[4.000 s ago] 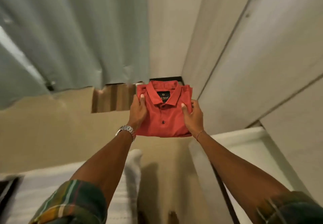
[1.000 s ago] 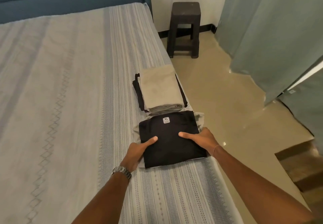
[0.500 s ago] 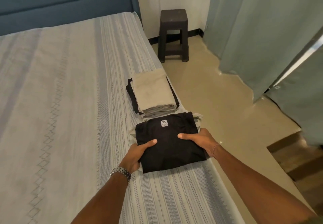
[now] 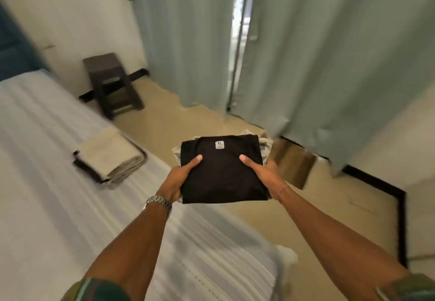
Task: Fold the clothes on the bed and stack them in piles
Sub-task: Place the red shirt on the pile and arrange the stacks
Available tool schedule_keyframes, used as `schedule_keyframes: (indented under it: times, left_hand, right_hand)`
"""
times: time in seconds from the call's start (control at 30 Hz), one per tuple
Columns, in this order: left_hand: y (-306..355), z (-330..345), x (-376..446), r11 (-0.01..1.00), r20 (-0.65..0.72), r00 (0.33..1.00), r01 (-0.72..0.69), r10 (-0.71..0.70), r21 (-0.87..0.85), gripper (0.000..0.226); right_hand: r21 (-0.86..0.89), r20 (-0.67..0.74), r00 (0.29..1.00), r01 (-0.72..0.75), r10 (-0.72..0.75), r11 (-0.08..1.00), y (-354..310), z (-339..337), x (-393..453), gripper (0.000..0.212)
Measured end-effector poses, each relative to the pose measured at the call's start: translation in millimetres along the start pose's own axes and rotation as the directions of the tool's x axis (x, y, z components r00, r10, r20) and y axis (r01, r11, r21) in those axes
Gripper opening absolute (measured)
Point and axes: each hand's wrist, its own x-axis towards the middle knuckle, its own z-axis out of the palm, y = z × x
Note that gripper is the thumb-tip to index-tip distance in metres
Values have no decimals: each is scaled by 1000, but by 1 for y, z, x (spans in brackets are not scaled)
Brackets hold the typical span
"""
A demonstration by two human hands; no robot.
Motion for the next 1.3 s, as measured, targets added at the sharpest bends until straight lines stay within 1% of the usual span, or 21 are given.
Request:
schedule_keyframes:
  times: [0.1, 0.2, 0.3, 0.33, 0.43, 0.5, 0.57, 0.63, 0.7, 0.8, 0.83, 0.9, 0.97, 1.03, 1.1, 1.17, 1.2, 1.23, 1.27, 1.3]
  left_hand:
    - [9, 93, -18, 992, 185, 983, -4, -20, 129, 86]
    - [3, 192, -44, 967, 375, 924, -29, -71, 255, 90]
    - [-23, 294, -80, 940, 558, 818, -69, -139, 335, 82]
    - [-36, 327, -95, 927, 612, 772, -84, -171, 366, 79]
    - [-88, 422, -153, 877, 737, 601, -122, -309, 466, 77]
    - [-129, 473, -196, 830, 766, 498, -147, -407, 537, 73]
    - [-178, 513, -246, 767, 765, 420, -211, -489, 606, 72]
    - [-234, 540, -294, 687, 742, 345, -288, -575, 667, 74]
    - [-285, 553, -329, 613, 704, 322, -346, -633, 710, 83]
    - [-375, 561, -382, 489, 642, 301, -451, -705, 747, 96]
    - [-402, 560, -394, 455, 631, 299, -486, -715, 746, 99]
    - [-445, 554, -409, 375, 592, 314, -538, -742, 755, 104]
    - [-490, 547, -412, 275, 520, 333, -565, -787, 778, 112]
    - [-531, 542, -408, 202, 457, 318, -593, -831, 780, 108]
    - [-566, 534, -405, 133, 415, 327, -628, -849, 766, 102]
    - [-599, 528, -390, 100, 391, 327, -643, -861, 759, 87]
    - [-611, 525, -383, 71, 370, 337, -648, -866, 758, 86]
    - [-622, 520, -376, 30, 351, 356, -664, -866, 747, 90]
    - [-630, 516, -368, 0, 333, 363, -676, -870, 737, 92]
    - [-636, 511, -362, -12, 320, 354, -687, -879, 726, 91]
  right_hand:
    - [91, -204, 979, -5, 24, 996, 3, -91, -56, 56]
    - [167, -400, 914, 3, 65, 986, 20, -179, -118, 60]
    - [262, -587, 802, 54, 114, 964, 48, -257, -195, 77]
    - [288, -647, 751, 81, 131, 954, 62, -281, -223, 81]
    - [397, -779, 574, 138, 253, 908, 111, -342, -313, 86]
    - [427, -837, 449, 177, 313, 887, 146, -371, -375, 90]
    - [448, -876, 302, 219, 377, 867, 187, -387, -441, 92]
    - [453, -891, 162, 247, 425, 856, 221, -386, -506, 86]
    - [465, -883, 88, 282, 461, 839, 250, -375, -555, 82]
    - [537, -808, -63, 331, 586, 776, 306, -352, -626, 98]
    - [563, -776, -97, 342, 624, 753, 323, -343, -643, 102]
    - [614, -715, -130, 355, 688, 705, 359, -324, -665, 106]
    - [650, -658, -150, 382, 738, 657, 398, -304, -678, 108]
    - [695, -583, -171, 401, 794, 597, 434, -283, -682, 110]
    - [723, -542, -149, 418, 827, 550, 460, -265, -682, 97]
    - [746, -507, -110, 441, 855, 499, 478, -249, -675, 75]
    - [756, -489, -89, 453, 868, 473, 488, -241, -672, 62]
    - [772, -470, -60, 457, 881, 443, 496, -233, -668, 49]
    - [784, -453, -38, 459, 891, 418, 502, -226, -663, 43]
    - [803, -426, -23, 452, 904, 389, 510, -220, -659, 48]
